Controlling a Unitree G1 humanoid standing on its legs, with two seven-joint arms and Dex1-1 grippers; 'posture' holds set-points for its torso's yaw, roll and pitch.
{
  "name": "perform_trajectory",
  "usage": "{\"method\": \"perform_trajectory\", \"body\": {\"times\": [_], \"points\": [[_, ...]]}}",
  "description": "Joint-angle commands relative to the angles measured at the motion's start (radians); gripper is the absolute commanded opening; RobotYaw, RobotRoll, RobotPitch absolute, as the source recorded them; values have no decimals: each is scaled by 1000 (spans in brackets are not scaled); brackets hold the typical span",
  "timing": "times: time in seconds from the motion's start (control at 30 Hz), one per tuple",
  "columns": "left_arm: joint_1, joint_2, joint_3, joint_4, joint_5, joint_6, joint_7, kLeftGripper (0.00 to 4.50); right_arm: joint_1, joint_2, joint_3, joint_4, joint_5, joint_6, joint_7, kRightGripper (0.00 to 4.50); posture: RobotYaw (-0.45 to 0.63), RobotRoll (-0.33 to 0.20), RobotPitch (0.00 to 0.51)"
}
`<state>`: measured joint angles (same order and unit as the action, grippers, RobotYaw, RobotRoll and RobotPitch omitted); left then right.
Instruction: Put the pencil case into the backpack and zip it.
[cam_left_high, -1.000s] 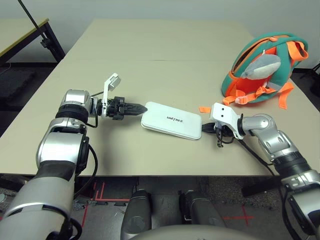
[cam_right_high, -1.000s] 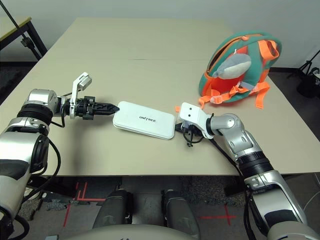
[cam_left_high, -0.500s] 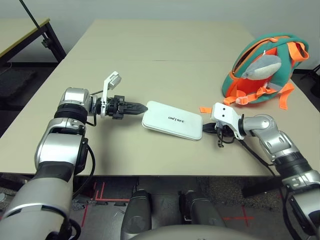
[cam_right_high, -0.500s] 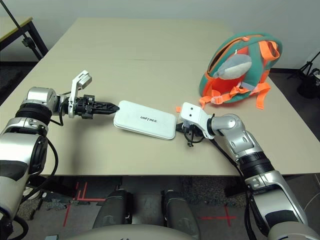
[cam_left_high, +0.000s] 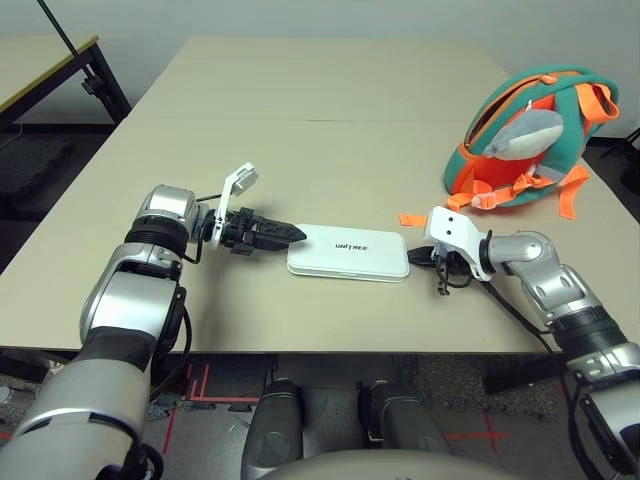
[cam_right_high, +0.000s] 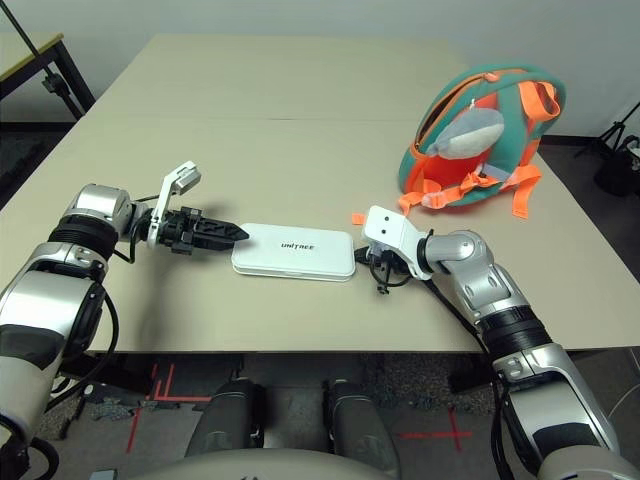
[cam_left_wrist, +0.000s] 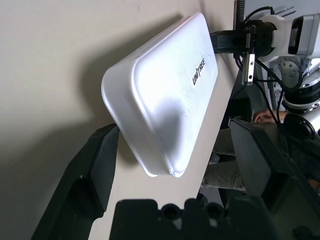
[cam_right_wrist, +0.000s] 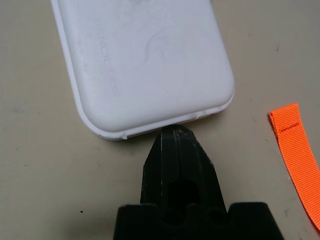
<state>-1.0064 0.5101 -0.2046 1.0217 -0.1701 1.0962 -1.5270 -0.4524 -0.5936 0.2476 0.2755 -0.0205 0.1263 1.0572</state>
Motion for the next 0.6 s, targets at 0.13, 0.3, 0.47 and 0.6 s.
{"method": "perform_trajectory", "body": {"times": [0.13,0.3,0.47,0.6], "points": [[6,-34,-5,-27,-23,5,-12,4435,-3,22,8,-33,14,0,2,0,70,0,72],[16,-37,-19,-38,-21,13,-18,4435,-11,33,23,-44,10,1,12,0,65,0,77],[10,-14,-32,-29,-8,-2,-18,4435,-19,32,32,-57,6,5,23,0,65,0,77],[-7,29,-51,-7,19,-22,-29,4435,-22,18,26,-45,2,-4,26,0,77,0,74]]}}
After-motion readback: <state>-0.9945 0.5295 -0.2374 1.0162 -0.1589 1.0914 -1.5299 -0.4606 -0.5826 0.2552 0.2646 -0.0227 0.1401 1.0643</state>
